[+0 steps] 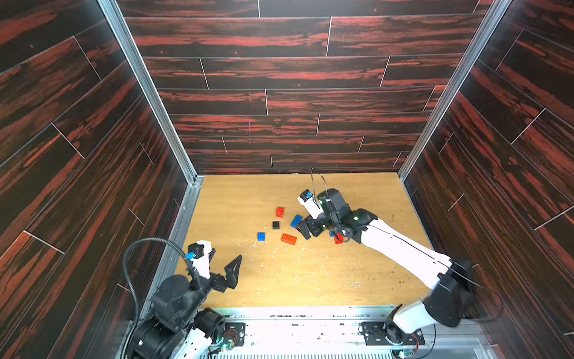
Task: Assemble the letter f with lego
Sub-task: Pick up the lego brick from the center of the board.
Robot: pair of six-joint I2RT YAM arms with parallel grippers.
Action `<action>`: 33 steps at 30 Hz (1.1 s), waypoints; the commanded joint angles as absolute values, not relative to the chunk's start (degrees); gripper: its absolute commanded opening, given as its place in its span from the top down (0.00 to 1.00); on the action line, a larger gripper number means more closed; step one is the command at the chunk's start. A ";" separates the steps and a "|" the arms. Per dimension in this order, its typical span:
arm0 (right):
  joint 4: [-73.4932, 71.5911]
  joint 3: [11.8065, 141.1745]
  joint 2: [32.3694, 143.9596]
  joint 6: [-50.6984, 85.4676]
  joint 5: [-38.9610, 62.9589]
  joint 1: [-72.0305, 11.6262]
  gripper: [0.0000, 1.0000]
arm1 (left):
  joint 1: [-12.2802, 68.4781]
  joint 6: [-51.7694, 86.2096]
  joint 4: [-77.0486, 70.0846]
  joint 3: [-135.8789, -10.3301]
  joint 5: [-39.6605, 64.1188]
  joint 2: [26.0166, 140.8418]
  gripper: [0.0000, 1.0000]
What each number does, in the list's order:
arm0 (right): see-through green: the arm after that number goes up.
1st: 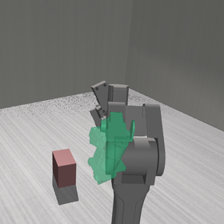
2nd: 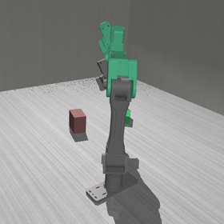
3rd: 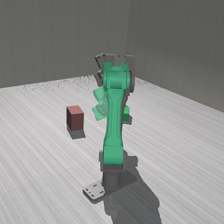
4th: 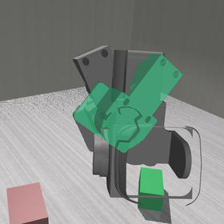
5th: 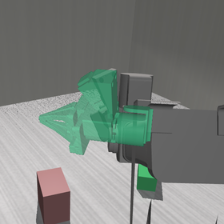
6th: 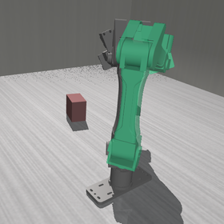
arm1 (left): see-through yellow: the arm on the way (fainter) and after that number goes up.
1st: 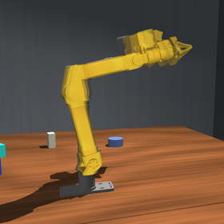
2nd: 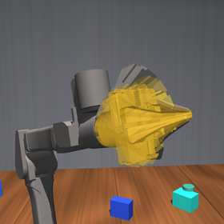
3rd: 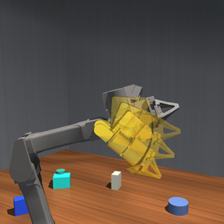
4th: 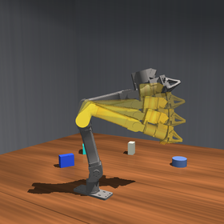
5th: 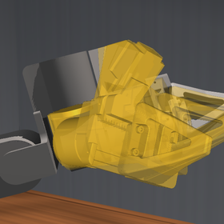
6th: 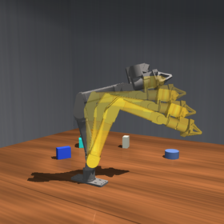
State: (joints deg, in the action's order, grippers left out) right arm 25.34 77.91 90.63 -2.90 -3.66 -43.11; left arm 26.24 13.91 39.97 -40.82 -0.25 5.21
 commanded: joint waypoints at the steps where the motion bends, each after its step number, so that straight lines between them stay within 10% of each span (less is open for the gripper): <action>1: 22.67 81.35 94.25 -7.03 1.08 -42.05 0.02 | 26.23 15.30 42.04 -39.27 4.63 -0.20 0.00; 33: 31.41 109.73 125.96 -18.15 13.50 -37.48 0.13 | 26.35 12.25 38.99 -35.29 8.29 12.40 0.00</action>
State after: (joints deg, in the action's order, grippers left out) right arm 27.92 106.94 123.42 -14.87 11.60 -38.81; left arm 26.26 13.26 39.94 -35.92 10.37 13.34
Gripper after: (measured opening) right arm 0.871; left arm 0.999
